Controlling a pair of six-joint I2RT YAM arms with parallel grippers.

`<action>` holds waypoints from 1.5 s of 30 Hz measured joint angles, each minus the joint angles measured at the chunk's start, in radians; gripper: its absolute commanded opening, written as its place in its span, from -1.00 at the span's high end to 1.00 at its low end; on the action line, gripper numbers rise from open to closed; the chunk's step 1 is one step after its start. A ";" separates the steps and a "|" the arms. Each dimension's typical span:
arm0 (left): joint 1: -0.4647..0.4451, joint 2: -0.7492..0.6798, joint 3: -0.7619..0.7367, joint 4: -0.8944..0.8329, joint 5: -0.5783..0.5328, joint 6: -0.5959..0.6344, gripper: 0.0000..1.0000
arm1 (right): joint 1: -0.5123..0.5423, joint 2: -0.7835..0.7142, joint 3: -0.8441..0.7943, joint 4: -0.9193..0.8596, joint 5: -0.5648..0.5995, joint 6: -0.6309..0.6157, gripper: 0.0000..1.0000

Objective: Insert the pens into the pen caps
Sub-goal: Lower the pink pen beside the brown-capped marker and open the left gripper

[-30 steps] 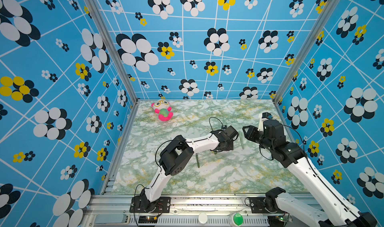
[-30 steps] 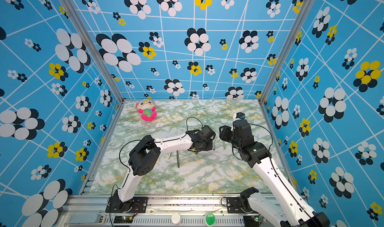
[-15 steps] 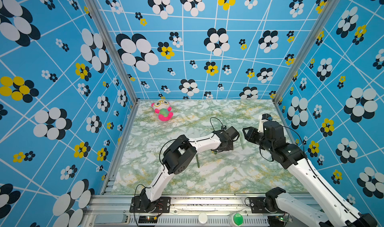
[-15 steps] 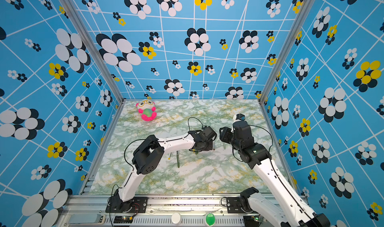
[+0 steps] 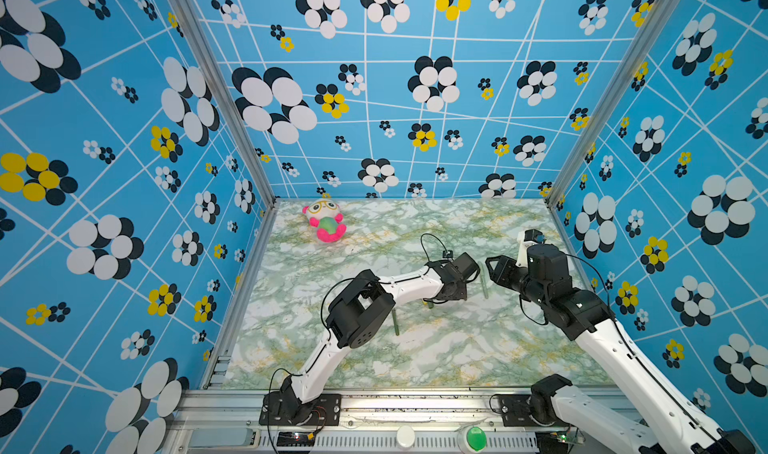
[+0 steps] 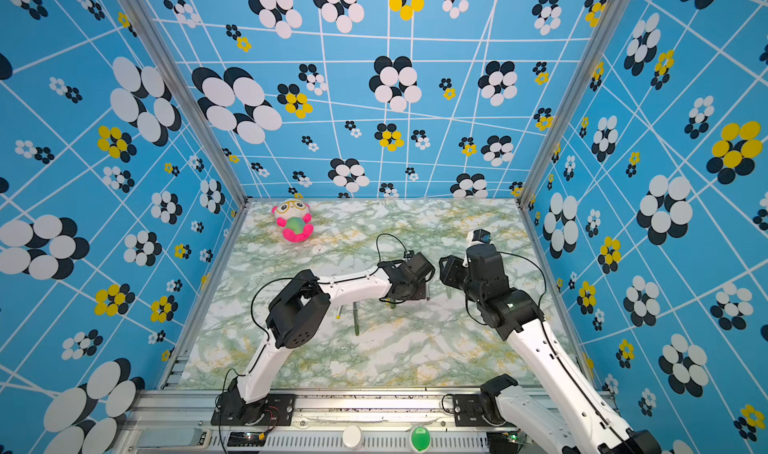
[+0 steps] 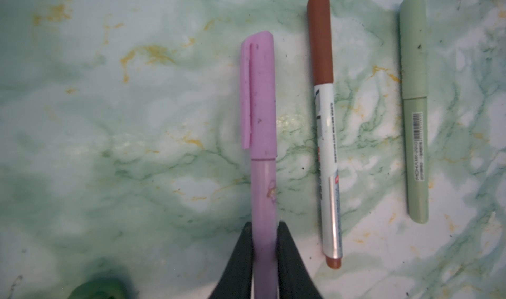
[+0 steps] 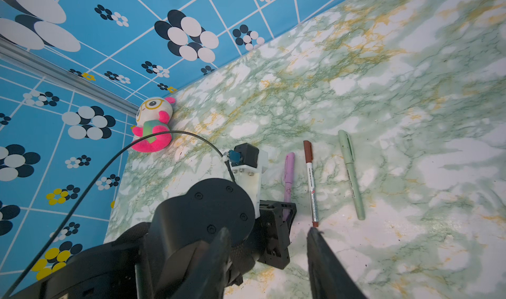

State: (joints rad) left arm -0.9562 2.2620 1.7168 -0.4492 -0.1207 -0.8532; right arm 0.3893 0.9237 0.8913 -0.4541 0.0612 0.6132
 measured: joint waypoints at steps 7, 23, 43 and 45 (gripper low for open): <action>0.000 0.002 0.003 0.000 -0.012 0.000 0.57 | 0.000 -0.008 -0.001 0.000 -0.010 0.000 0.04; 0.000 0.019 0.024 -0.001 -0.038 -0.001 0.76 | -0.013 -0.027 -0.018 0.000 -0.018 0.000 0.04; 0.001 -0.002 -0.014 0.037 -0.082 -0.005 0.27 | -0.024 -0.037 -0.018 0.000 -0.023 0.000 0.03; 0.000 -0.019 -0.039 0.038 -0.093 0.004 0.25 | -0.024 -0.037 -0.018 0.000 -0.027 0.000 0.03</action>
State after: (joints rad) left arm -0.9562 2.2429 1.6775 -0.4110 -0.2138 -0.8490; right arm 0.3656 0.8871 0.8738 -0.4545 0.0345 0.6128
